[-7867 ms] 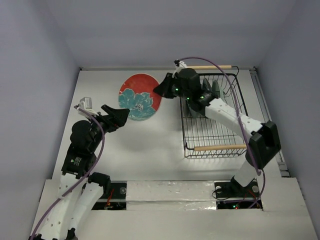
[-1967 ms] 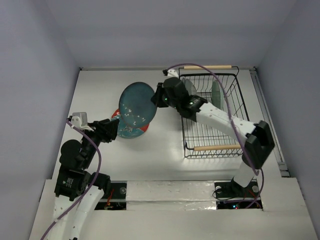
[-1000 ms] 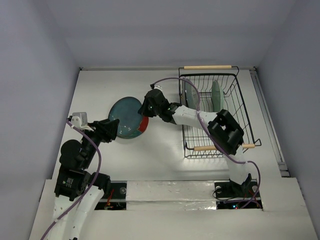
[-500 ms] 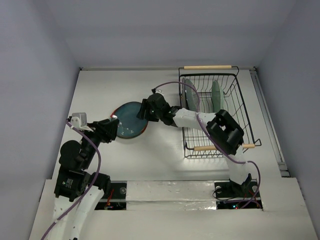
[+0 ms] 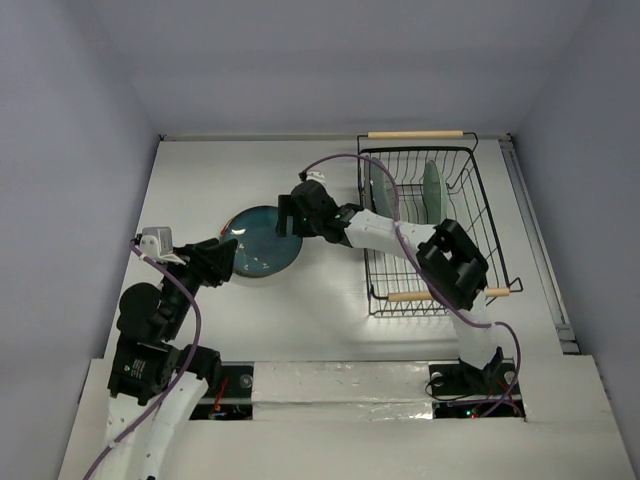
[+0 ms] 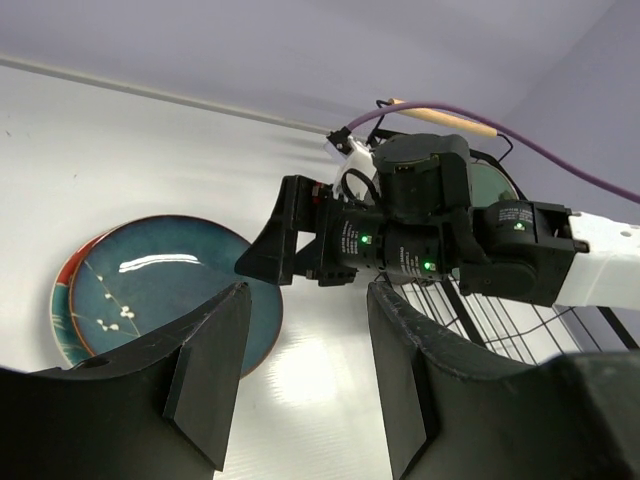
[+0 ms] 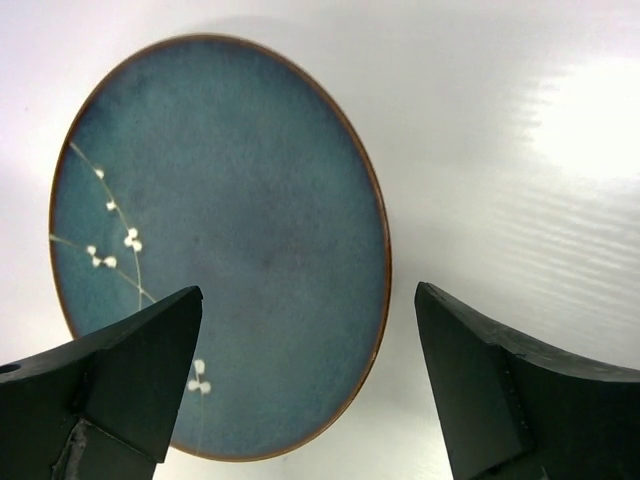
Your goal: Unload the plates from the dish rack
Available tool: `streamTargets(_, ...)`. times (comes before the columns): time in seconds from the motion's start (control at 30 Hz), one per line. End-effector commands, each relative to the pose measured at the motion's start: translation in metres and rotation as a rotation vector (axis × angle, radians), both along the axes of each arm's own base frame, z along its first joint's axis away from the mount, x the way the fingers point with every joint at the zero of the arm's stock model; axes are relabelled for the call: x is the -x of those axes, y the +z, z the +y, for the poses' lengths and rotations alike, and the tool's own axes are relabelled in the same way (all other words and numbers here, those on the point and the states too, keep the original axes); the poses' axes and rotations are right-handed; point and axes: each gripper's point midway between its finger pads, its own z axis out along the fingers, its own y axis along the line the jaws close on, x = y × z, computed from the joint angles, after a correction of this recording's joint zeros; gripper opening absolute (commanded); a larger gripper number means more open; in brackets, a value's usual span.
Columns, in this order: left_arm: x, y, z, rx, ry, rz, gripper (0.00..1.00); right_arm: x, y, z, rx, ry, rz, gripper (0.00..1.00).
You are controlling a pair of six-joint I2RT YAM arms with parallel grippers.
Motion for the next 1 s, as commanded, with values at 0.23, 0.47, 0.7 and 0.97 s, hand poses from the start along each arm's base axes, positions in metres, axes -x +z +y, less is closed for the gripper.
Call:
streamTargets(0.23, 0.0, 0.012, -0.001, 0.017, -0.007, -0.046, 0.47, 0.013, 0.153, -0.033, -0.006, 0.041, -0.292, 0.09)
streamTargets(0.47, -0.001, 0.011, -0.003, 0.014, -0.014, -0.042, 0.41, 0.008, 0.238, -0.179, 0.096, -0.288, -0.51, 0.0)
streamTargets(0.7, -0.003, 0.008, -0.001, 0.012, -0.003, -0.03, 0.15, -0.004, 0.216, -0.344, 0.396, -0.62, -0.425, 0.44)
streamTargets(0.97, -0.006, 0.006, -0.002, 0.008, -0.004, -0.019, 0.2, -0.027, 0.148, -0.375, 0.523, -0.581, -0.245, 0.69)
